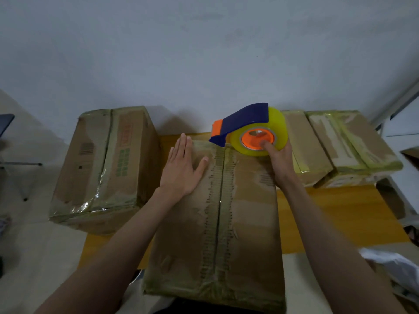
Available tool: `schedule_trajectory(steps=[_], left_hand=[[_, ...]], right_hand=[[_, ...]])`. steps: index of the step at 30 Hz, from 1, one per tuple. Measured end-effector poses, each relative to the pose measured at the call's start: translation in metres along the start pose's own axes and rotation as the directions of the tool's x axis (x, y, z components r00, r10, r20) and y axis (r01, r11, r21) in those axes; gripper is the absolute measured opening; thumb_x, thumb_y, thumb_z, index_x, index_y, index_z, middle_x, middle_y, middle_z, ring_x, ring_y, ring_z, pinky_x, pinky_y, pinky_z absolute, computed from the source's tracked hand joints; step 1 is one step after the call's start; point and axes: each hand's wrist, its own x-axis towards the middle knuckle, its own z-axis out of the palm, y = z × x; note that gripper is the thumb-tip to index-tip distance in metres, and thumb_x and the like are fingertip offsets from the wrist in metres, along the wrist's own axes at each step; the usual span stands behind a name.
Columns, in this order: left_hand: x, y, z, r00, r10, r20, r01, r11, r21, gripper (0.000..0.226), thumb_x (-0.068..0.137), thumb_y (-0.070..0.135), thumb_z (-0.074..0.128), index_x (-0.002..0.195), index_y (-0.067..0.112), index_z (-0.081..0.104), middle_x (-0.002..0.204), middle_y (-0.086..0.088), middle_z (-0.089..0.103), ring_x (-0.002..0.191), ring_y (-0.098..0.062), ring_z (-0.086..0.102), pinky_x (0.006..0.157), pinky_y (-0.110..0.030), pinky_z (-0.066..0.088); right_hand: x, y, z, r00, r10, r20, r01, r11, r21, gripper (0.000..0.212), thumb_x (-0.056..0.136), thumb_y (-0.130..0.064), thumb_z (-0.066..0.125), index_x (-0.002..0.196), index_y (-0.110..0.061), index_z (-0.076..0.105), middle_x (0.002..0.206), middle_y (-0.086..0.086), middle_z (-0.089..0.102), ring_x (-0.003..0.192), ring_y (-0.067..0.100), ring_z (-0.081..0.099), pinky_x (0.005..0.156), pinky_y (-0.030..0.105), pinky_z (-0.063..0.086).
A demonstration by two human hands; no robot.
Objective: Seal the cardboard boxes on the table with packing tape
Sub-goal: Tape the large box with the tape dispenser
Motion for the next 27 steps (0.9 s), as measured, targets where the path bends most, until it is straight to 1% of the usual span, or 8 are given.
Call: schedule_trajectory(steps=[2,8,15,18,22,24,26,27], left_hand=[[0.002,-0.003,-0.002,1.0,0.026,0.013,-0.026,1.0,0.004,0.086,0.098,0.069,0.015,0.16,0.013,-0.003,0.168,-0.004,-0.01,0.154,-0.014,-0.009,0.125,-0.034,-0.002],[0.007,-0.029,-0.012,0.982,0.178,0.066,-0.179,0.984,-0.002,0.082,0.099,0.067,0.019,0.161,0.019,-0.004,0.168,0.003,-0.008,0.153,-0.007,-0.01,0.126,-0.032,-0.002],[0.004,-0.022,-0.015,0.961,0.267,0.075,-0.272,0.959,0.073,0.079,0.099,0.064,0.01,0.16,0.017,-0.004,0.168,0.001,-0.009,0.152,-0.007,-0.013,0.123,-0.029,-0.006],[0.004,-0.008,-0.013,0.958,0.279,0.068,-0.283,0.958,0.045,0.076,0.099,0.057,0.012,0.161,0.015,0.002,0.169,-0.001,-0.003,0.153,-0.01,-0.009,0.126,-0.033,-0.001],[0.005,-0.001,-0.008,0.965,0.257,0.06,-0.26,0.963,0.07,0.078,0.099,0.063,0.015,0.161,0.018,0.004,0.168,0.001,-0.001,0.154,-0.012,-0.006,0.126,-0.035,0.002],[0.005,-0.003,-0.007,0.966,0.252,0.062,-0.257,0.962,0.093,0.08,0.097,0.066,0.014,0.161,0.018,0.005,0.169,0.002,-0.001,0.154,-0.011,-0.006,0.126,-0.035,0.002],[0.005,-0.005,-0.008,0.967,0.246,0.063,-0.252,0.962,0.107,0.082,0.096,0.067,0.012,0.161,0.018,0.004,0.169,0.002,-0.001,0.154,-0.01,-0.005,0.126,-0.035,0.003],[0.006,-0.005,-0.008,0.968,0.243,0.069,-0.249,0.962,0.107,0.082,0.096,0.068,0.012,0.161,0.019,0.003,0.169,0.003,-0.002,0.154,-0.01,-0.006,0.126,-0.034,0.002]], right_hand=[[-0.007,0.001,0.002,1.0,0.007,-0.026,-0.007,1.0,0.024,0.058,0.091,-0.013,0.071,0.146,-0.017,0.051,0.126,0.0,0.069,0.113,0.015,0.068,0.096,0.036,0.056],[-0.047,0.016,0.01,0.993,0.06,-0.099,-0.054,0.997,0.063,0.099,0.076,-0.044,0.077,0.159,-0.027,0.028,0.155,0.003,0.046,0.139,0.021,0.049,0.112,0.048,0.046],[-0.056,0.015,0.006,0.993,0.03,-0.112,-0.022,0.997,0.072,0.099,0.077,-0.043,0.077,0.159,-0.028,0.024,0.155,0.0,0.044,0.138,0.018,0.049,0.112,0.046,0.047],[-0.055,0.016,0.002,0.994,0.029,-0.109,-0.022,0.998,0.064,0.086,0.09,-0.027,0.076,0.158,-0.029,0.024,0.142,-0.015,0.049,0.124,-0.001,0.053,0.108,0.035,0.05],[-0.052,0.017,-0.005,0.997,-0.058,-0.054,0.058,0.998,0.009,0.068,0.096,-0.016,0.07,0.149,-0.037,0.032,0.127,-0.024,0.05,0.107,-0.018,0.056,0.084,0.013,0.052],[-0.05,0.006,-0.006,0.994,-0.099,-0.037,0.098,0.995,-0.022,0.053,0.094,-0.016,0.071,0.134,-0.039,0.045,0.119,-0.014,0.058,0.105,-0.007,0.061,0.08,0.017,0.054],[-0.045,-0.001,-0.009,0.986,-0.163,-0.034,0.161,0.986,-0.053,0.038,0.087,-0.017,0.071,0.118,-0.031,0.055,0.109,0.005,0.063,0.098,0.018,0.066,0.076,0.036,0.058],[-0.045,-0.004,-0.014,0.982,-0.181,-0.044,0.179,0.982,-0.052,0.035,0.085,-0.013,0.07,0.115,-0.025,0.057,0.105,0.01,0.063,0.093,0.022,0.065,0.074,0.04,0.056]])
